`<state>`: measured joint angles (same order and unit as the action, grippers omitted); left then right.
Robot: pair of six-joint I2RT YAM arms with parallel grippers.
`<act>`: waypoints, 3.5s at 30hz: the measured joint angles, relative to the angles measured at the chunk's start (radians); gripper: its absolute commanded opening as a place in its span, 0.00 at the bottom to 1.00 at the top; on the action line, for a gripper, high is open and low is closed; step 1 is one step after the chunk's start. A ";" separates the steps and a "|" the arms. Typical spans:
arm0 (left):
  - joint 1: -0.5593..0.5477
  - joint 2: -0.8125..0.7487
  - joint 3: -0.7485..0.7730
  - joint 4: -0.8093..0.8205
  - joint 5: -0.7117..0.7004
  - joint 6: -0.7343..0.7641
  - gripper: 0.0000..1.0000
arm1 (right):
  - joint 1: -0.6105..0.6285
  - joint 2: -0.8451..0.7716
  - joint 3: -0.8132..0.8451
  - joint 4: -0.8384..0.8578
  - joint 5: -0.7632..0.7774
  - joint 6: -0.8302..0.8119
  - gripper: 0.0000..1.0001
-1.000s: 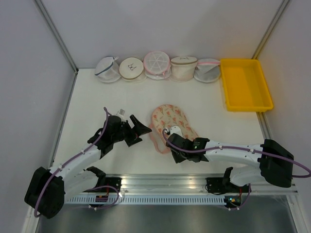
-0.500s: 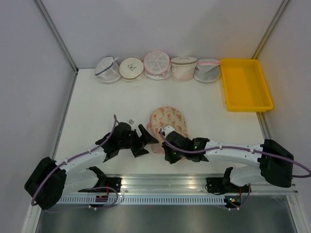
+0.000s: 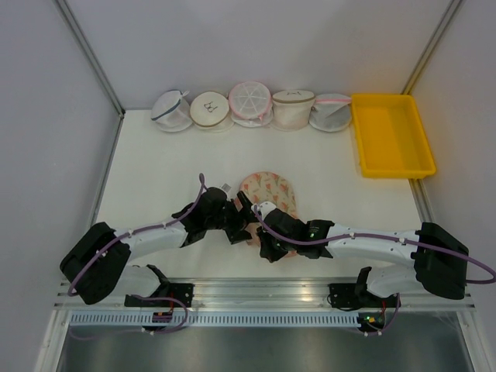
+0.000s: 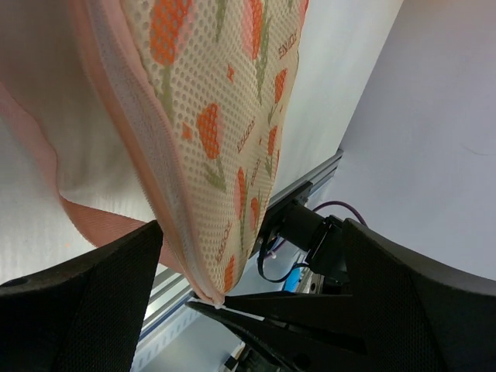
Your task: Unzip the laundry bag and remove the bra
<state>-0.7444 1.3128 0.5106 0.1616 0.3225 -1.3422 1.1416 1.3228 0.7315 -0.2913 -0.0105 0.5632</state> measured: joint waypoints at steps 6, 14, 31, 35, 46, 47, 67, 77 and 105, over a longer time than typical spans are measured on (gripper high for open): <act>-0.027 0.064 0.013 0.047 0.000 -0.016 0.88 | 0.000 -0.003 0.000 0.000 0.000 -0.003 0.01; -0.030 0.069 -0.040 0.136 -0.001 -0.053 0.23 | 0.000 -0.014 0.000 -0.001 0.000 -0.003 0.00; 0.039 0.156 -0.044 0.164 0.005 -0.031 0.02 | 0.000 -0.043 0.000 -0.107 0.138 0.021 0.00; 0.101 0.169 -0.036 0.152 0.040 0.022 0.02 | 0.000 -0.043 0.000 -0.158 0.176 0.039 0.01; 0.191 0.277 0.133 0.024 0.219 0.259 0.02 | 0.000 0.007 -0.005 -0.185 0.244 0.066 0.00; 0.193 0.294 0.157 0.006 0.238 0.291 0.02 | 0.000 0.022 -0.003 -0.197 0.256 0.069 0.01; 0.253 0.323 0.247 -0.292 0.360 0.674 0.02 | -0.013 0.251 0.094 -0.389 0.518 0.200 0.01; 0.262 0.323 0.247 -0.330 0.414 0.751 0.02 | -0.060 0.348 0.166 -0.429 0.622 0.201 0.00; 0.270 0.246 0.231 -0.404 0.467 0.809 0.72 | -0.129 0.211 0.201 -0.533 0.785 0.255 0.53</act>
<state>-0.4744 1.5589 0.7418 -0.2424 0.7898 -0.5335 1.0130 1.5337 0.9325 -0.8246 0.7750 0.8185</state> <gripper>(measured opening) 0.585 0.501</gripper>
